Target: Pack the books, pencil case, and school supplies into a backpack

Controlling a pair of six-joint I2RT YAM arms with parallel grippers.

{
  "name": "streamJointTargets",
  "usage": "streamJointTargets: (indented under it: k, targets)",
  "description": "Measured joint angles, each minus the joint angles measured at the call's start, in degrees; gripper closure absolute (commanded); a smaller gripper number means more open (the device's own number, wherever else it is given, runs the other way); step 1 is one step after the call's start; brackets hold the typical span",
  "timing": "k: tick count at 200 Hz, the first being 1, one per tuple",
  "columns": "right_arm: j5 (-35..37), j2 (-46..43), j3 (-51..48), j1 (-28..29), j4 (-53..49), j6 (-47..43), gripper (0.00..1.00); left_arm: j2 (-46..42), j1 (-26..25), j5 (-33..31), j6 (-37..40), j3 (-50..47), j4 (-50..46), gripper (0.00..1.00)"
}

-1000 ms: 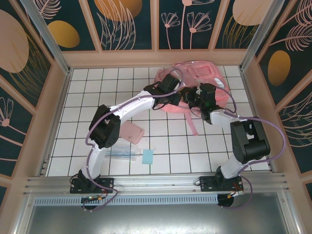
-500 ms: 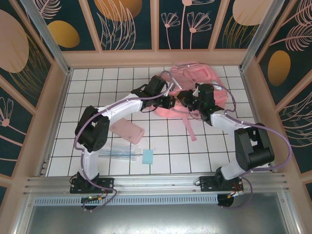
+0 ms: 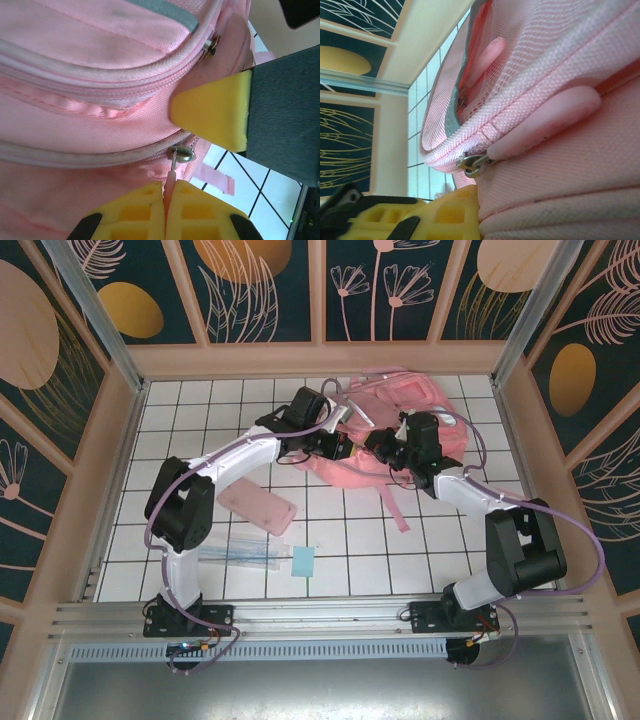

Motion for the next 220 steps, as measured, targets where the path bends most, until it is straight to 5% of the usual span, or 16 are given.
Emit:
streamJointTargets:
  k: [79,129,162,210,220]
  targets:
    - [9.46,-3.19,0.00,-3.93,-4.44,-4.11,1.00,-1.66,11.17,-16.28,-0.04,-5.18,-12.09,1.00]
    - [8.44,-3.06,1.25,-4.72,-4.70,-6.29,1.00,-2.10,10.29,-13.60,-4.50,-8.72,-4.35,1.00]
    - [3.37,-1.66,2.14,-5.97,-4.09,-8.35,1.00,-6.16,9.29,-11.37,-8.35,-12.39,4.13,0.55]
    - [-12.39,5.29,6.56,-9.27,-2.64,-14.45,1.00,-6.32,8.20,-8.55,-13.11,-15.06,17.88,0.38]
    - [-16.72,7.65,7.91,-9.84,-1.14,-15.30,1.00,-4.98,8.20,-8.24,-13.90,-15.23,20.15,0.26]
